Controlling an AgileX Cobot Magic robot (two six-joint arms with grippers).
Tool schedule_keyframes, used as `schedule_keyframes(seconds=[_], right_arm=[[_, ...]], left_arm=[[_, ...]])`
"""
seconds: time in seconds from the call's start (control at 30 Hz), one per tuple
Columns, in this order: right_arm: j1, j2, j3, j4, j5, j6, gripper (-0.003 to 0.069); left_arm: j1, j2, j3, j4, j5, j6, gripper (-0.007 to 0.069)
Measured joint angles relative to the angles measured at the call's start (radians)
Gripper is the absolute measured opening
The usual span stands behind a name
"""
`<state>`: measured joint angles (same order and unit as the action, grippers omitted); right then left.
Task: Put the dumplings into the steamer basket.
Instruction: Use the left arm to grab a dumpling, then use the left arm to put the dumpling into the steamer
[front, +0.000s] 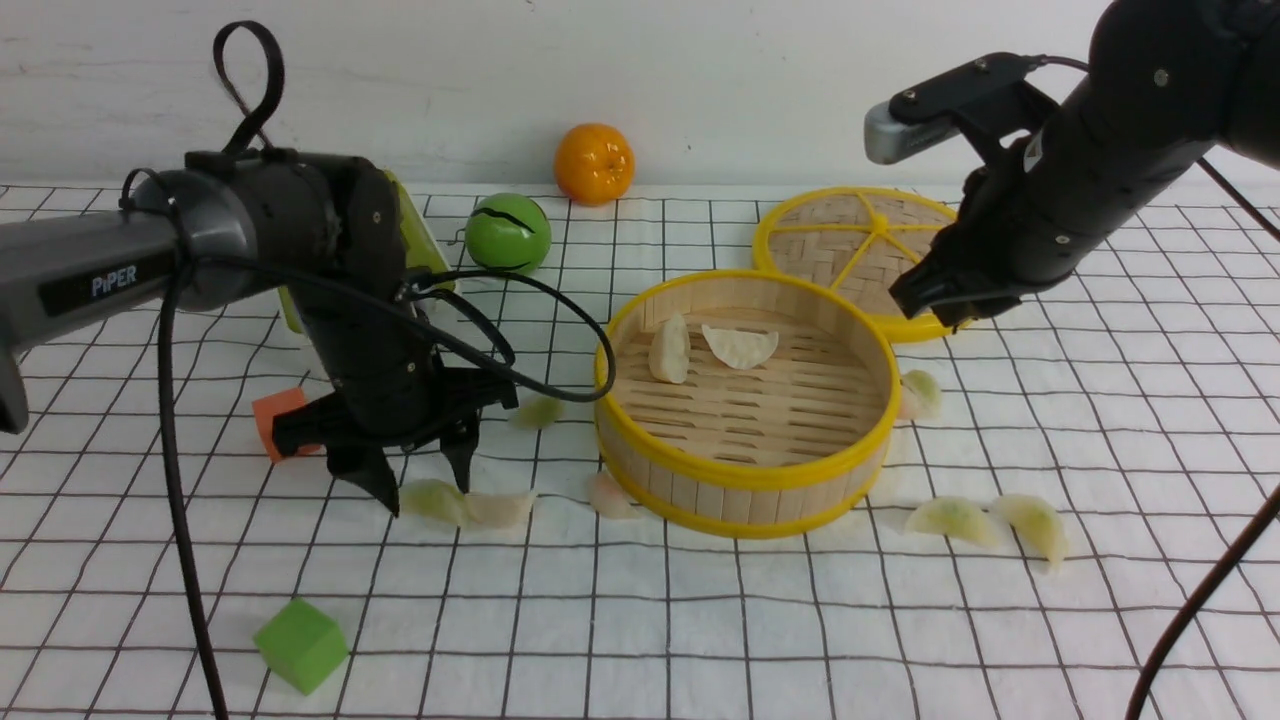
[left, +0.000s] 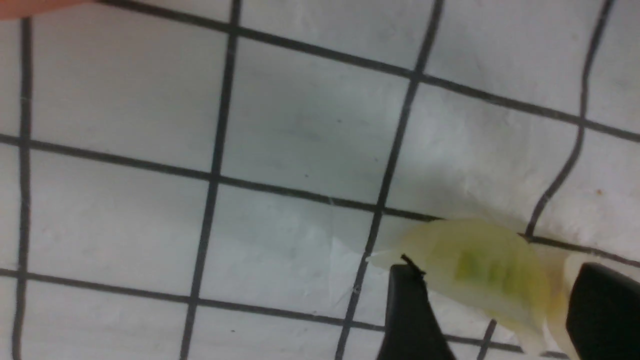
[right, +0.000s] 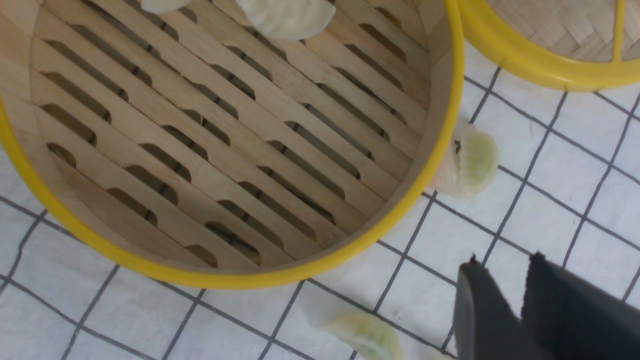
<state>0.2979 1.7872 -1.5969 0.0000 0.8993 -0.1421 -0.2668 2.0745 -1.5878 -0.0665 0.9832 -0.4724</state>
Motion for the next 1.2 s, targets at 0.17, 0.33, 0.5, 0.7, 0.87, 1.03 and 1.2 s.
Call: schedule_keyframes(seconds=[0.17,0.33,0.5,0.7,0.87,1.03,1.2], right_arm=[[0.0,0.0,0.0,0.0,0.001,0.0,0.0146],[0.0,0.0,0.0,-0.007,0.001,0.0,0.0147],[0.0,0.0,0.0,-0.012,0.024,0.0,0.015],[-0.01,-0.025,0.001,-0.029,0.08,0.0,0.0153],[-0.018,-0.08,0.001,-0.018,0.1,0.0,0.0155],[-0.018,-0.088,0.001,-0.011,0.145,0.0,0.0156],[-0.018,-0.088,0.001,-0.011,0.134,0.0,0.0156]], left_arm=[[-0.001,0.033,0.0,0.006,-0.023,-0.008,0.0327],[-0.001,0.034,0.0,0.022,-0.025,0.06,0.0204],[-0.002,0.016,0.0,0.022,-0.008,0.172,0.0205],[-0.015,-0.088,-0.108,-0.044,0.057,0.282,0.0205],[-0.113,-0.081,-0.329,-0.13,0.051,0.365,0.0205],[-0.231,0.101,-0.59,-0.139,0.041,0.4,0.0205],[-0.292,0.301,-0.811,-0.128,0.034,0.42,0.0205]])
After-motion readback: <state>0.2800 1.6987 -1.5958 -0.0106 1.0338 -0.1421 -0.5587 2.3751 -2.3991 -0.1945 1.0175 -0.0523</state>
